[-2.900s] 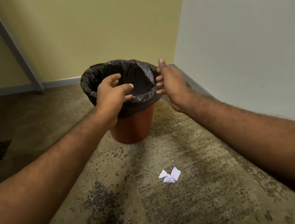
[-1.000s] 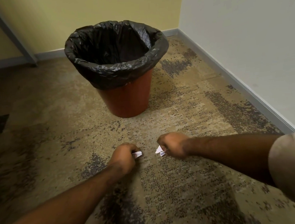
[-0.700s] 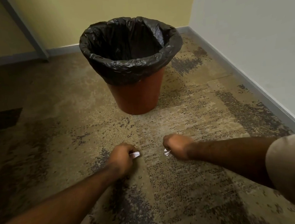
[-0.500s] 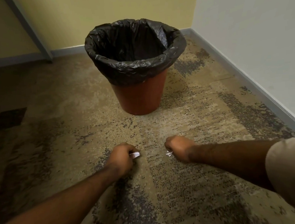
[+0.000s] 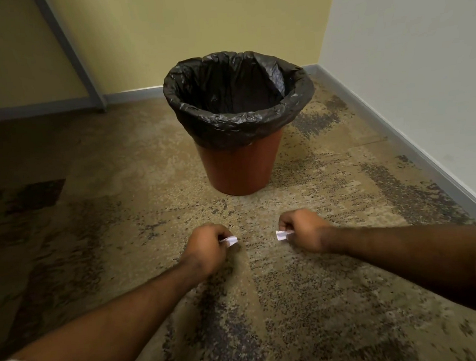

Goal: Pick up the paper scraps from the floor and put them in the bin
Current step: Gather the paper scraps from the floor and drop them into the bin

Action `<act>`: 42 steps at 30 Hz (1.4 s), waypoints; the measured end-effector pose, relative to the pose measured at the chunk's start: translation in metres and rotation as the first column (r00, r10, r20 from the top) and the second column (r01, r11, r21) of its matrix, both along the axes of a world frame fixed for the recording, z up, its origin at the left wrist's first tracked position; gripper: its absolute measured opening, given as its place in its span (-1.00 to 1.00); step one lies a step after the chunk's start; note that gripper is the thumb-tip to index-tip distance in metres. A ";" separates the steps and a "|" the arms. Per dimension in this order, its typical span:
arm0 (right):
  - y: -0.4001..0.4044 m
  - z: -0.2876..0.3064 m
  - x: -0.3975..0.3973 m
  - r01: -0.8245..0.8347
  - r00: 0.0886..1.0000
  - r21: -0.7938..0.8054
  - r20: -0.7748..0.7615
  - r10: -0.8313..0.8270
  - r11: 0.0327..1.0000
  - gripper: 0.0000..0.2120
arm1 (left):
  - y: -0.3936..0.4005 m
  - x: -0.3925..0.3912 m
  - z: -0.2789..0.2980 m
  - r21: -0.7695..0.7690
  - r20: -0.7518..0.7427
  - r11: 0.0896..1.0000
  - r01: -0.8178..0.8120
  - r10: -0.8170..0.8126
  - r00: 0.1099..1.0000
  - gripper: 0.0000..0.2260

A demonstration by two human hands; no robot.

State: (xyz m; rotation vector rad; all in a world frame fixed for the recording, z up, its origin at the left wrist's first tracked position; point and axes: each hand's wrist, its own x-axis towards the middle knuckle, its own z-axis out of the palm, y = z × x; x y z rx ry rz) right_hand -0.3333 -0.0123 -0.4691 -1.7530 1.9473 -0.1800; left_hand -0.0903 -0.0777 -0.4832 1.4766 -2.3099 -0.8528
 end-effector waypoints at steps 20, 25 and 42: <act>-0.095 0.195 0.028 0.252 0.952 -0.782 0.306 -0.001 0.570 -0.91 | -0.065 -0.059 0.205 -0.262 -0.674 0.893 -0.367 0.103 0.731 -0.86; -0.137 0.207 0.025 0.510 0.843 -0.648 0.508 -0.178 0.566 -0.94 | -0.082 -0.068 0.215 -0.059 -0.748 0.836 -0.545 0.325 0.579 -0.83; -0.142 0.198 -0.012 0.589 0.773 -0.585 0.609 -0.178 0.557 -0.82 | -0.114 -0.089 0.220 -0.144 -0.644 0.891 -0.431 0.246 0.724 -0.85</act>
